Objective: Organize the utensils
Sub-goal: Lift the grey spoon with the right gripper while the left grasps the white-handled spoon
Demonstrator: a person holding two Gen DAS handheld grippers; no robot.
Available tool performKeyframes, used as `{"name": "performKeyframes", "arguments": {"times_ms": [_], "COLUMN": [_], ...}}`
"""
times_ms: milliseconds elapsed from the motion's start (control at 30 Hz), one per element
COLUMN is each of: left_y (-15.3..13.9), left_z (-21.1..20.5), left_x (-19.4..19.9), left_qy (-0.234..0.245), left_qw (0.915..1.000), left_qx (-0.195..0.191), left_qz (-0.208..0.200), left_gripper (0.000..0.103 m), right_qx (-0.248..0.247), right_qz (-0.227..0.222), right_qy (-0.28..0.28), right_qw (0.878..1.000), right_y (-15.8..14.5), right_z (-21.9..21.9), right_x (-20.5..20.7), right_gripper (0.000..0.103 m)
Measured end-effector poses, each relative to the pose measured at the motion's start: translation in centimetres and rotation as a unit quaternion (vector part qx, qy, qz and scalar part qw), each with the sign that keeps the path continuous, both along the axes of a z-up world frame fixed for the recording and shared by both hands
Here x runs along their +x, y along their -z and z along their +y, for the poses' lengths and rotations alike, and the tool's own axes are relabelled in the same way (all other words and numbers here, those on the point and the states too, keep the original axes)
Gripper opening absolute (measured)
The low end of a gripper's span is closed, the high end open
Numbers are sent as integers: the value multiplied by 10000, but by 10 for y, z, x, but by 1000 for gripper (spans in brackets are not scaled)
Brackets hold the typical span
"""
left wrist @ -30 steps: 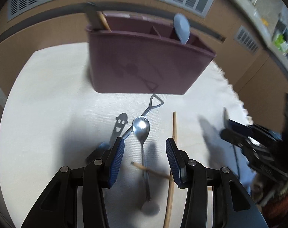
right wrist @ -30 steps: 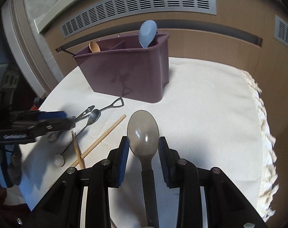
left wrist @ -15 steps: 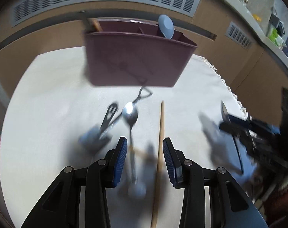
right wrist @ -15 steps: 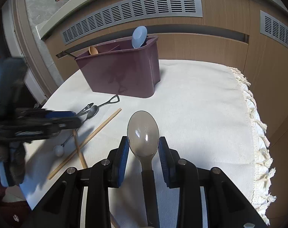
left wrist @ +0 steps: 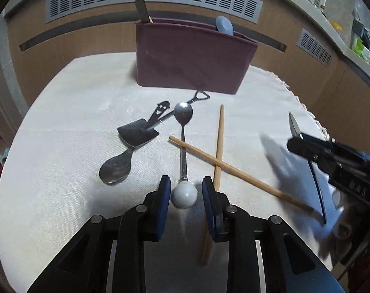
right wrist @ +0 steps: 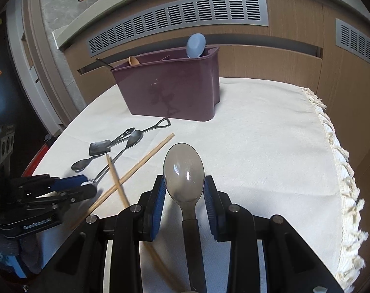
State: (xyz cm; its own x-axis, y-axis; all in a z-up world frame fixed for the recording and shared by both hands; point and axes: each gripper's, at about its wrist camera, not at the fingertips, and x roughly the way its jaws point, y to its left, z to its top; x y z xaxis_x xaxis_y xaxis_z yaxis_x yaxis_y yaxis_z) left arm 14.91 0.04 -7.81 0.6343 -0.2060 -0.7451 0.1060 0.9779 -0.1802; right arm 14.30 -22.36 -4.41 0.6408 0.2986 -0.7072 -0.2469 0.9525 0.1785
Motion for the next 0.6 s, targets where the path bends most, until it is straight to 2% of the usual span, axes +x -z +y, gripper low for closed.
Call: {"name": "performKeyframes", "arguments": {"times_ms": [167,267,600], "left_y": [5,-1,-67], "left_z": [0,5,15], "left_x": [3,0,-10], "left_qy": [-30,-30,149], "left_qw": [10000,9997,9939], "left_qx": [-8,-115,-15], "left_qz": [-6,-198,-1094], "left_gripper": [22,22,22], "right_qx": [-64,-123,82], "right_qz": [19,-1,-95], "right_qy": [-11,12,118], "right_qw": [10000,9999,9999], "right_y": [-1,-2,-14], "right_z": [3,3,-5], "right_x": [-6,-8,-12], "right_gripper": [29,29,29]}}
